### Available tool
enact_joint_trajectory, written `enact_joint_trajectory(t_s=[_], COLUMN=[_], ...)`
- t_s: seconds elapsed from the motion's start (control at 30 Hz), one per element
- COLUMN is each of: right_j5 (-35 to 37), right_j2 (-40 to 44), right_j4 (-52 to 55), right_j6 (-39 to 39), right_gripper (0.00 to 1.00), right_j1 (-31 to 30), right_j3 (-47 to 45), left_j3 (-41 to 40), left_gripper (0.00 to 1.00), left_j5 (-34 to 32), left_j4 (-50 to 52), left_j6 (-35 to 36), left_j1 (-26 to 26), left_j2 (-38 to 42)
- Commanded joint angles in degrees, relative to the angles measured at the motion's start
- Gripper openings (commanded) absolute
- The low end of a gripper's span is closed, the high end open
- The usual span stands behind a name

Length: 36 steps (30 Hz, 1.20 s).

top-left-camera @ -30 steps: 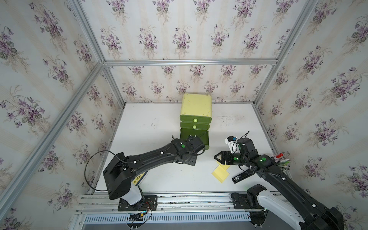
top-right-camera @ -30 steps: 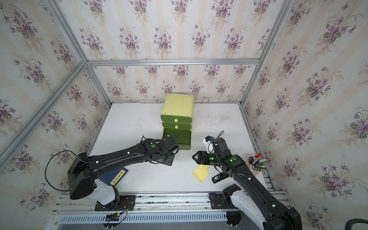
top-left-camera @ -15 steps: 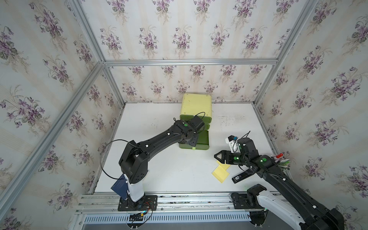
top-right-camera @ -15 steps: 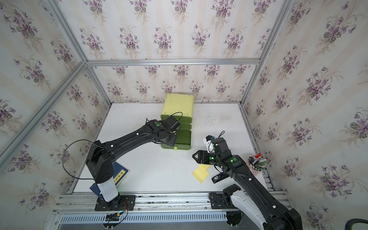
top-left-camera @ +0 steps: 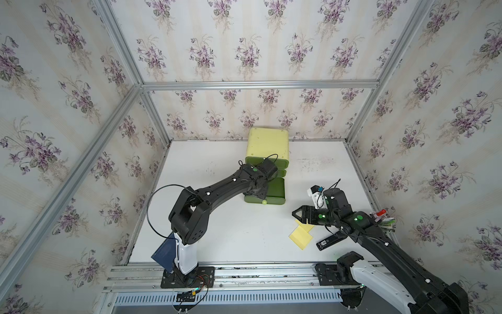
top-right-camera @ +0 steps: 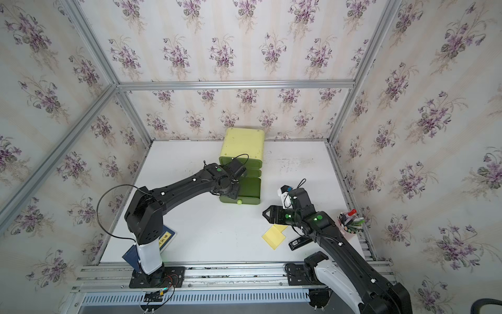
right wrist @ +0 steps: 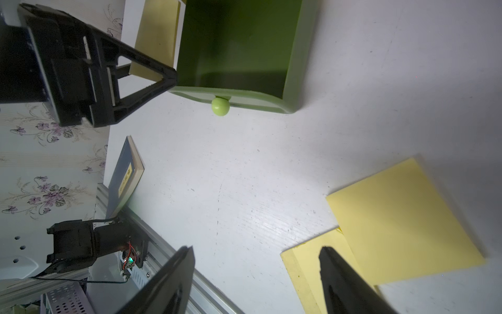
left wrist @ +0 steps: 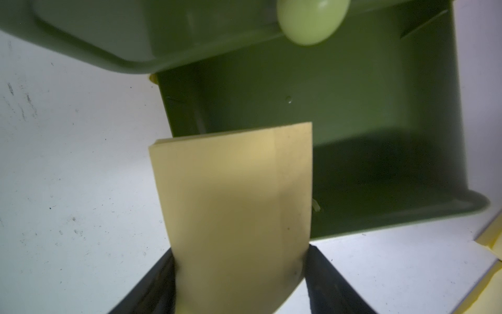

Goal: Please put the sticky notes in the drawer by color
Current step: Place the sticky notes in the drawer.

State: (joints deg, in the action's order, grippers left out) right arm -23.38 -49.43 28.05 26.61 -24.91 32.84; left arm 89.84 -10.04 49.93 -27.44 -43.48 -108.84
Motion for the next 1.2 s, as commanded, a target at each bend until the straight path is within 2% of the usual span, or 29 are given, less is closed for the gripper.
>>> enact_joint_trajectory(t_s=[0.0, 0.13, 0.37, 0.6, 1.0, 1.17], right_j5=[0.48, 0.39, 0.44, 0.52, 0.73, 0.79], right_j2=[0.3, 0.39, 0.44, 0.24, 0.17, 0.05], right_j4=[-1.51, -1.51, -1.6, -1.82, -1.86, -1.86], right_j6=[-0.19, -0.17, -0.15, -0.17, -0.07, -0.07], right_gripper=[0.77, 0.77, 0.77, 0.77, 0.77, 0.77], right_j1=[-0.12, -0.06, -0.08, -0.09, -0.14, -0.1], right_j3=[0.11, -0.01, -0.01, -0.19, -0.08, -0.06], left_j3=[0.11, 2.35, -1.67, -1.54, -2.33, -2.72], left_gripper=[0.69, 0.69, 0.7, 0.73, 0.81, 0.87], left_j5=[-0.48, -1.47, -1.43, -3.0, -1.82, -1.74], left_j4=[-3.36, -2.1, -6.53, -7.22, -7.0, -7.17], left_j6=[0.32, 0.98, -0.26, -0.11, -1.29, -1.65], left_j1=[0.07, 0.52, 0.68, 0.69, 0.6, 0.6], left_j2=[-0.68, -3.57, -2.6, -3.12, -4.24, -3.57])
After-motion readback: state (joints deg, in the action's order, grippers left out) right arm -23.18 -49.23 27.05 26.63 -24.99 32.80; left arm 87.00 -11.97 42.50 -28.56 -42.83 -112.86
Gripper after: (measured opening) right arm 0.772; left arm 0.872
